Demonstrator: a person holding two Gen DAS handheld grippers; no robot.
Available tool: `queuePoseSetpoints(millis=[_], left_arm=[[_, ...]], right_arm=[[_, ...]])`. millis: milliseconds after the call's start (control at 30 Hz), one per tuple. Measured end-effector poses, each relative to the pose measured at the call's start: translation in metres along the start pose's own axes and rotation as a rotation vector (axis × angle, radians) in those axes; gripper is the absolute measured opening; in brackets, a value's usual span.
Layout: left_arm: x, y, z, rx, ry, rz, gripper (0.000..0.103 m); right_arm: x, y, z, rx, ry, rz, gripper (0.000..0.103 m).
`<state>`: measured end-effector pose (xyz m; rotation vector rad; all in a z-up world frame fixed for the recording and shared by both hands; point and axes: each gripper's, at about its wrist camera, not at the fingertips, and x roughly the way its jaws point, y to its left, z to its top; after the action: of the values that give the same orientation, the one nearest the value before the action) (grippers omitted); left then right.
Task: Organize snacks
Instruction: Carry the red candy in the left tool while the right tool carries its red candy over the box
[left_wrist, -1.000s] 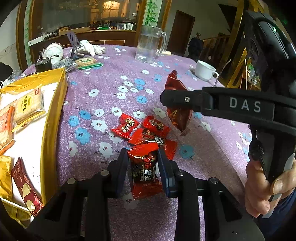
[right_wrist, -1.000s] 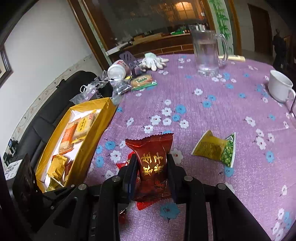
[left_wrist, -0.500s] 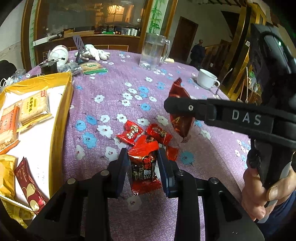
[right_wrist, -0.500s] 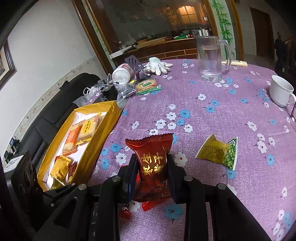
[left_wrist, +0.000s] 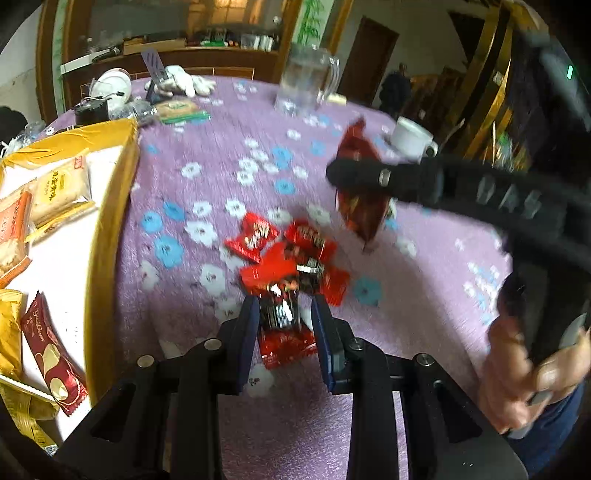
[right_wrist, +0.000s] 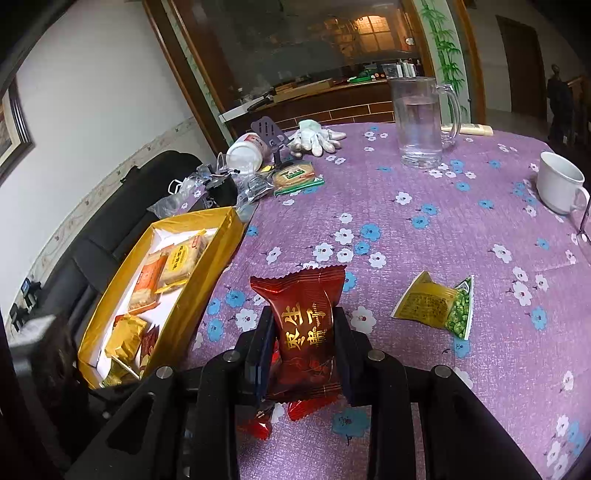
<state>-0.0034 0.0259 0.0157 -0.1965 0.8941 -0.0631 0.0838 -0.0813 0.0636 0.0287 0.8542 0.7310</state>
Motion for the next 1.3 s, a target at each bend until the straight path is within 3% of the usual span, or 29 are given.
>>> queuePoseSetpoints(millis=[100, 300, 500, 1300], left_arm=[[0.01, -0.005, -0.002, 0.025, 0.035, 0.037, 0.027], [0.015, -0.012, 0.001, 0.061, 0.016, 0.085, 0.023], [0.001, -0.008, 0.003, 0.039, -0.042, 0.061, 0.023], [-0.047, 0.029, 0.011, -0.047, -0.133, 0.02, 0.023]], right_arm=[[-0.003, 0.0, 0.0, -0.002, -0.007, 0.002, 0.03], [-0.006, 0.002, 0.0, -0.008, -0.015, 0.009, 0.03], [-0.009, 0.002, 0.001, -0.004, -0.025, 0.015, 0.03], [0.001, -0.001, 0.0, 0.074, 0.029, 0.052, 0.03]])
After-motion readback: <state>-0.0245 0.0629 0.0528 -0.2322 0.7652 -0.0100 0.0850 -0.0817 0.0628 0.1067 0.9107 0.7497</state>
